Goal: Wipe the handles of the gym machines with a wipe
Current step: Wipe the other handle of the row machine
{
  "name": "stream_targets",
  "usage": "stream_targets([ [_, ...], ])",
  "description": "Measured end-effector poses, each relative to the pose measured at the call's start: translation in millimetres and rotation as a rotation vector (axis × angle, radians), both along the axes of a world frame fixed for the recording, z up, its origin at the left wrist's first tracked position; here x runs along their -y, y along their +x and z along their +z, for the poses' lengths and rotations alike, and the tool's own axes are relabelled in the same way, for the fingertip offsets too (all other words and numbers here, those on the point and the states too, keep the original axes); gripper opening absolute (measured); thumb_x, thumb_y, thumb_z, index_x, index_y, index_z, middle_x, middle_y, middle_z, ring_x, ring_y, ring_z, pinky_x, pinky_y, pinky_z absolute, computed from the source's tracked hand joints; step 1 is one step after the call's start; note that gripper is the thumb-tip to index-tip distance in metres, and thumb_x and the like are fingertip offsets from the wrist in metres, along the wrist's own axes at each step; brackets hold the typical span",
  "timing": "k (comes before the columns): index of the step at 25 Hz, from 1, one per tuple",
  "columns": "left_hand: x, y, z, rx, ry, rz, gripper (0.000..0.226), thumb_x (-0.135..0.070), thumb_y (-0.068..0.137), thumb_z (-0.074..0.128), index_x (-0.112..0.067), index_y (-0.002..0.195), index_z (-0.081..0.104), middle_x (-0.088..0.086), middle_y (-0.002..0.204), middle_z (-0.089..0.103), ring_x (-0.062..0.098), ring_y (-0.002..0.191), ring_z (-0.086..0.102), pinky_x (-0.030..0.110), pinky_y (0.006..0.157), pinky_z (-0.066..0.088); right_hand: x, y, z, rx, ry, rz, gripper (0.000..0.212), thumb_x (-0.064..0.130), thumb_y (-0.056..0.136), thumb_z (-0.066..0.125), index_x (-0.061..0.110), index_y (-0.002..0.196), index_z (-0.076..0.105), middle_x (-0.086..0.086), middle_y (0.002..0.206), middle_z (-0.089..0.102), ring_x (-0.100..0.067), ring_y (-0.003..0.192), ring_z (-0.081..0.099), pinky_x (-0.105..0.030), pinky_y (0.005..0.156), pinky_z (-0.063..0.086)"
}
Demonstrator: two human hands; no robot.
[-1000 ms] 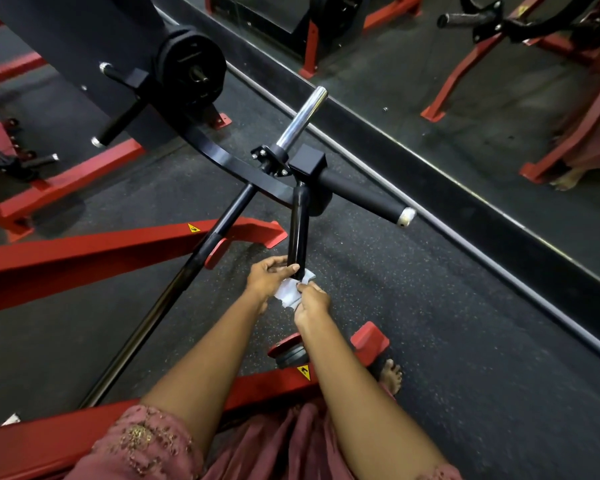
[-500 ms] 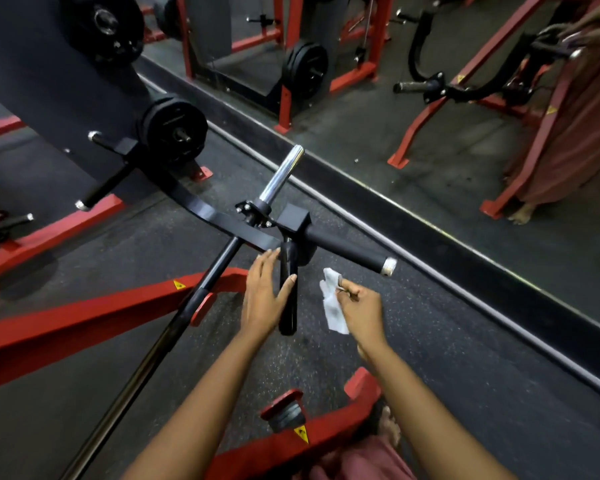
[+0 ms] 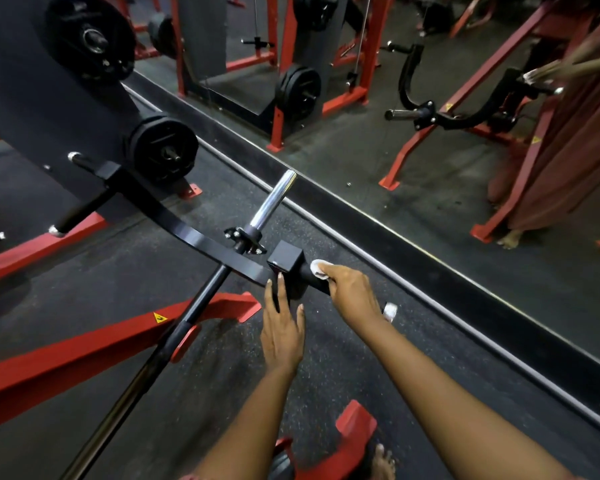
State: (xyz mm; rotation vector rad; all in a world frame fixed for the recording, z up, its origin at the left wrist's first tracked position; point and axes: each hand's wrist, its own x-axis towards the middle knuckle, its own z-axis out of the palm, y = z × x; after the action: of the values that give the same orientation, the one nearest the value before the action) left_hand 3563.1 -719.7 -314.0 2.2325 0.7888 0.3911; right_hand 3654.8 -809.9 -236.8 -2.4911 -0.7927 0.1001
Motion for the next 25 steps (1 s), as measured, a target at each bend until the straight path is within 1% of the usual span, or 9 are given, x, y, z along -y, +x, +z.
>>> stream_targets([
  [3,-1,1,-3,-0.004,0.033,0.006,0.066,-0.033,0.095,0.043,-0.032,0.148,0.003,0.002,0.156,0.012,0.024,0.131,0.039,0.038,0.090,0.046,-5,2,-4,0.055,-0.087,0.165,0.037,0.003,0.087,0.046,0.011,0.121,0.059,-0.010,0.128,0.058,-0.028,0.117,0.054,-0.038,0.097,0.045],
  [5,-1,1,-4,-0.017,0.050,0.010,0.066,-0.031,0.095,0.044,-0.031,0.148,0.005,0.002,0.156,0.013,0.024,0.130,0.040,0.038,0.090,0.047,8,1,-9,0.175,-0.124,0.246,0.039,-0.001,0.077,0.050,0.005,0.113,0.064,-0.014,0.116,0.065,-0.030,0.105,0.062,-0.037,0.082,0.055],
  [7,0,1,-5,-0.024,0.056,0.014,0.066,-0.030,0.095,0.044,-0.031,0.148,0.005,0.002,0.156,0.013,0.022,0.128,0.042,0.037,0.089,0.048,31,5,-17,0.243,-0.153,0.244,0.041,-0.004,0.068,0.058,0.006,0.107,0.067,-0.013,0.105,0.070,-0.031,0.090,0.068,-0.038,0.066,0.059],
  [10,1,1,-5,-0.031,0.051,0.017,0.065,-0.031,0.095,0.043,-0.031,0.148,0.006,0.001,0.156,0.013,0.023,0.127,0.043,0.038,0.088,0.049,29,9,-12,0.171,-0.169,0.221,0.042,-0.005,0.075,0.061,0.010,0.114,0.064,-0.012,0.116,0.066,-0.033,0.100,0.064,-0.043,0.077,0.056],
  [13,0,1,-6,-0.027,0.061,0.013,0.065,-0.031,0.095,0.044,-0.030,0.148,0.007,0.001,0.155,0.014,0.025,0.126,0.044,0.040,0.085,0.049,-13,14,1,0.152,-0.202,0.315,0.031,0.005,0.089,0.048,0.009,0.117,0.060,-0.007,0.125,0.058,-0.028,0.113,0.055,-0.036,0.085,0.046],
  [15,0,1,-6,-0.024,0.066,0.012,0.064,-0.032,0.095,0.043,-0.030,0.148,0.007,0.001,0.155,0.014,0.025,0.125,0.045,0.041,0.083,0.049,-26,16,2,0.186,-0.326,0.381,0.027,0.010,0.093,0.042,0.007,0.117,0.056,-0.009,0.120,0.056,-0.028,0.109,0.054,-0.037,0.084,0.044],
  [18,1,0,-4,-0.032,0.082,0.012,0.064,-0.032,0.095,0.042,-0.030,0.148,0.007,0.002,0.155,0.015,0.026,0.123,0.047,0.040,0.081,0.050,1,20,0,0.195,-0.425,0.356,0.033,0.006,0.090,0.044,0.010,0.122,0.053,-0.006,0.125,0.055,-0.029,0.109,0.055,-0.041,0.084,0.047],
  [22,2,0,-5,-0.015,0.051,0.015,0.064,-0.034,0.096,0.041,-0.031,0.148,0.005,0.003,0.156,0.014,0.024,0.126,0.044,0.040,0.086,0.049,54,7,-3,0.190,-0.362,0.295,0.033,0.000,0.084,0.050,0.009,0.114,0.059,-0.009,0.118,0.060,-0.032,0.103,0.058,-0.044,0.078,0.051],
  [25,2,0,-5,-0.007,0.057,0.010,0.063,-0.035,0.096,0.041,-0.031,0.148,0.006,0.002,0.156,0.014,0.024,0.129,0.042,0.041,0.086,0.049,69,12,0,0.149,-0.305,0.252,0.017,0.004,0.081,0.052,0.013,0.093,0.060,-0.005,0.101,0.065,-0.028,0.088,0.062,-0.040,0.071,0.053],
])
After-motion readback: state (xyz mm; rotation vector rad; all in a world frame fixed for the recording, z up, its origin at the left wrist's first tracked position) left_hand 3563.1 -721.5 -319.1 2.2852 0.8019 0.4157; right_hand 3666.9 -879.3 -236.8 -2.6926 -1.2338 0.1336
